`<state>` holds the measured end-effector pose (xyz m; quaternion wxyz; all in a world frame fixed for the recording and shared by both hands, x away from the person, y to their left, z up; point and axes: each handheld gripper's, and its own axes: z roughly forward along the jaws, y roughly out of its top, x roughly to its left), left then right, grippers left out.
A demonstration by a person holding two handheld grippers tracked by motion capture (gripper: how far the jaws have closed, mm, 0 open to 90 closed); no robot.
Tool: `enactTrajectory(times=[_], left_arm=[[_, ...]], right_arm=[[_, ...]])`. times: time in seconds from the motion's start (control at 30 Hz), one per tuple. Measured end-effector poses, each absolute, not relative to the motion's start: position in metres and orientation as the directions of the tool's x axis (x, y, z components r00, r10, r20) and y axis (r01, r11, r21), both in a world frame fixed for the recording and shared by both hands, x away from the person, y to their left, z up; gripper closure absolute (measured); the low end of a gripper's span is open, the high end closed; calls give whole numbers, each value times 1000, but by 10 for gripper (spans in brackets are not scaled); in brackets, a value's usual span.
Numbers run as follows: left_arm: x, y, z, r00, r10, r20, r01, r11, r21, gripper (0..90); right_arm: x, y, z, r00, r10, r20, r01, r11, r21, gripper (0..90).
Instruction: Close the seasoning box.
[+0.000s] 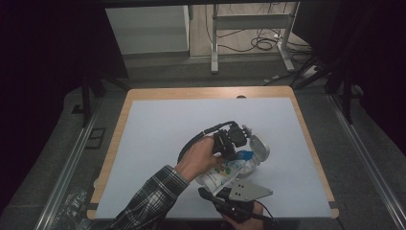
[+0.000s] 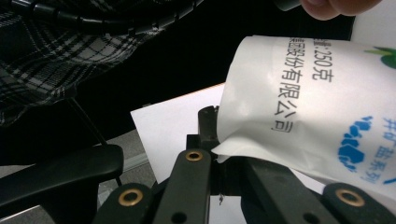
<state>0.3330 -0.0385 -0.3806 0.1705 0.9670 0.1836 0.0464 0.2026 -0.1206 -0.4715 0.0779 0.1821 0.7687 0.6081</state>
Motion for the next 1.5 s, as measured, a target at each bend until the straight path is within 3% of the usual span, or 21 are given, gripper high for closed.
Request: enactTrajectory(times=[1.5], left_arm=[[332,-41,-376,927,373,40,343,-886,312,899]], right_arm=[[201,-119,-470,-923,378,79,159,186,970,896]])
